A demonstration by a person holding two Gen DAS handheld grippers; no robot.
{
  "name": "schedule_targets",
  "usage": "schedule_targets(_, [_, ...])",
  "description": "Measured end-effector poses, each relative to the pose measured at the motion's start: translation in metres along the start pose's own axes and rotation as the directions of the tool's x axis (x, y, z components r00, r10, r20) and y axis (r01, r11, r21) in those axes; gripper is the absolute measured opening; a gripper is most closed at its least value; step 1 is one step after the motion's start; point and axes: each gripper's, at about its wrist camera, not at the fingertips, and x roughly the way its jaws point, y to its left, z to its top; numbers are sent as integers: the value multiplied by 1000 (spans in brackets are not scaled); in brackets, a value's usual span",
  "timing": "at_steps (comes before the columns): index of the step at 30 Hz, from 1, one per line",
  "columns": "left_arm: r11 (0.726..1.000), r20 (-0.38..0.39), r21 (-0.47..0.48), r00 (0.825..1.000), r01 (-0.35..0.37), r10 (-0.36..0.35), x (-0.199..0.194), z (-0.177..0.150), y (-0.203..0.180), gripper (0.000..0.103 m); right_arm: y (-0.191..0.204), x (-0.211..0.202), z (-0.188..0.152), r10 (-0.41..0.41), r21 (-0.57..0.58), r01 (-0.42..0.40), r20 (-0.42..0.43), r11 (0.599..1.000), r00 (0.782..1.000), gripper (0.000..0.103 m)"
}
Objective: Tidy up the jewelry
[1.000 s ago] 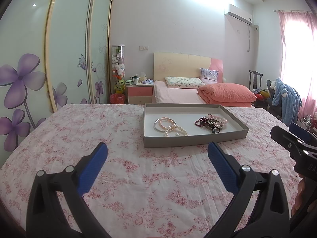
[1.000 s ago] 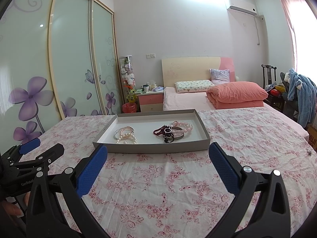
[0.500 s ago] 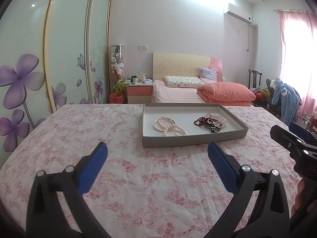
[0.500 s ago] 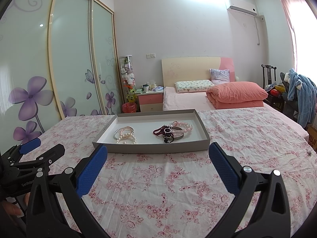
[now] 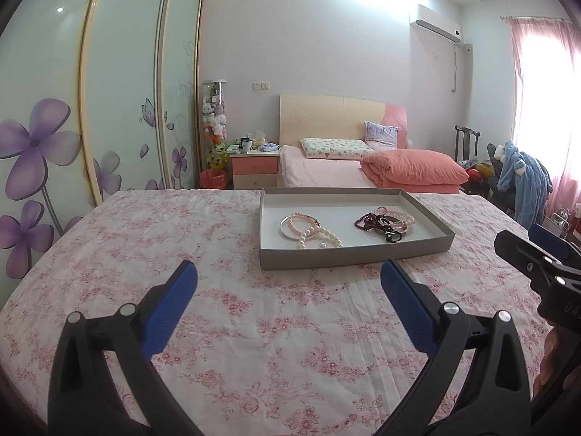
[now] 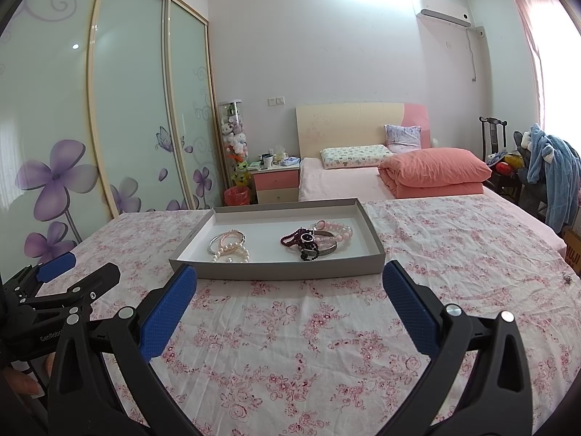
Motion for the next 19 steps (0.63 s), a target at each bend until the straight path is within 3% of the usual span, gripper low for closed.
schedule_targets(19, [1000,-10,-4,1000,-1,0,0,0,-2,99,-1,0,0,1,2,-1,-2,1000,1000,101])
